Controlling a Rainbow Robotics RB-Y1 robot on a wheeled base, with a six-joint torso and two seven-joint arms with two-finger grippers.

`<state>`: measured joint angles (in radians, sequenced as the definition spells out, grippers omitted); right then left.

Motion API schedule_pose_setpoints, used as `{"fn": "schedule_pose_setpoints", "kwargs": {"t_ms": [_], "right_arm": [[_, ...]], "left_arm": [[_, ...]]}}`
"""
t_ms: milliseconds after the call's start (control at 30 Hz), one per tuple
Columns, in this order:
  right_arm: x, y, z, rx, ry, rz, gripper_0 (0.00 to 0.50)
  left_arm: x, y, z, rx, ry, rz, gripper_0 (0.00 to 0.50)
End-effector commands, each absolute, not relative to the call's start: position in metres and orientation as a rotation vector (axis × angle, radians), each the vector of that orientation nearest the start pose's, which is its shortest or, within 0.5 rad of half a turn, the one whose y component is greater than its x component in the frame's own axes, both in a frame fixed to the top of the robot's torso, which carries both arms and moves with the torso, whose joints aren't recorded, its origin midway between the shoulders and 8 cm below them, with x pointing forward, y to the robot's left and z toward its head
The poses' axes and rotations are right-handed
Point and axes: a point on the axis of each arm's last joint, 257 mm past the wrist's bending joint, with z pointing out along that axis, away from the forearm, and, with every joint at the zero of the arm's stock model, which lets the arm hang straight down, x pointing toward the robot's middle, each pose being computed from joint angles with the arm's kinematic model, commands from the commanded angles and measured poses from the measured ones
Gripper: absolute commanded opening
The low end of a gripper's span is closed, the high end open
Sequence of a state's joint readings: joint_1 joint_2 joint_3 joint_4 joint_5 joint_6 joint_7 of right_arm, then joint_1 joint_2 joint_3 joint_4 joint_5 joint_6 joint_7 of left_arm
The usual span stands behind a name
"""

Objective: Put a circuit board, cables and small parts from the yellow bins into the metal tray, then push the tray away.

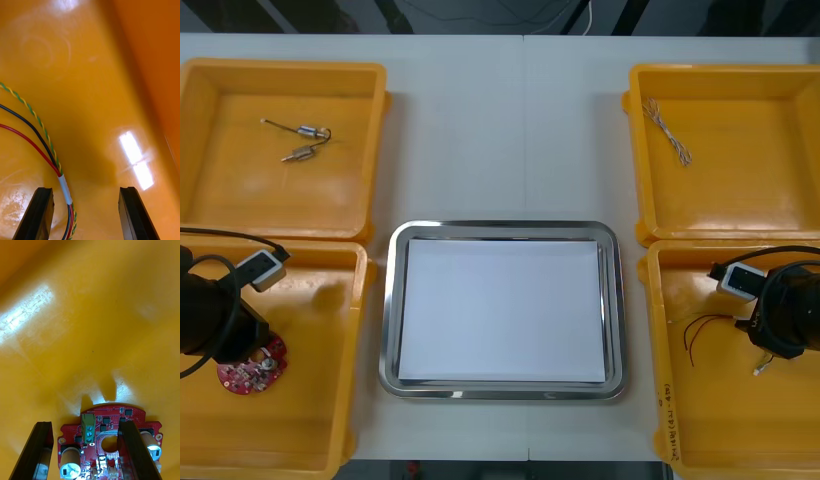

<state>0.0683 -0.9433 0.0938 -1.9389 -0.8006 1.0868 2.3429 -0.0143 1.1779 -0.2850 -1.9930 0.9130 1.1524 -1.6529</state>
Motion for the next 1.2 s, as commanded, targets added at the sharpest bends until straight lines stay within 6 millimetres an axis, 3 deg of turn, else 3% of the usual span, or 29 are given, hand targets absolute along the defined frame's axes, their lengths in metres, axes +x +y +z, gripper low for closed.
{"fn": "schedule_pose_setpoints", "kwargs": {"t_ms": [33,433,700,767,800,833,867,900,1200], "right_arm": [[0.392,-0.378,-0.305,-1.467,2.196,-0.361,0.5],[0.396,-0.361,-0.313,-1.449,2.162,-0.334,0.5],[0.395,-0.366,-0.315,-1.46,2.16,-0.367,0.5],[0.395,-0.365,-0.317,-1.463,2.153,-0.372,0.5],[0.394,-0.365,-0.318,-1.461,2.151,-0.374,0.5],[0.394,-0.364,-0.319,-1.464,2.147,-0.374,0.5],[0.394,-0.364,-0.32,-1.462,2.145,-0.376,0.5],[0.394,-0.364,-0.319,-1.459,2.143,-0.376,0.5],[0.391,-0.363,-0.323,-1.451,2.156,-0.36,0.5]], "left_arm": [[0.378,0.363,-0.3,0.879,2.587,0.156,0.5],[0.38,0.364,-0.307,0.878,2.578,0.157,0.5],[0.38,0.365,-0.308,0.881,2.577,0.163,0.495],[0.38,0.365,-0.308,0.881,2.577,0.163,0.447],[0.379,0.365,-0.308,0.884,2.578,0.163,0.375],[0.379,0.365,-0.308,0.884,2.578,0.163,0.28],[0.378,0.365,-0.31,0.887,2.579,0.162,0.111],[0.379,0.364,-0.31,0.89,2.576,0.164,0.0],[0.379,0.364,-0.31,0.893,2.572,0.165,0.0]]}}
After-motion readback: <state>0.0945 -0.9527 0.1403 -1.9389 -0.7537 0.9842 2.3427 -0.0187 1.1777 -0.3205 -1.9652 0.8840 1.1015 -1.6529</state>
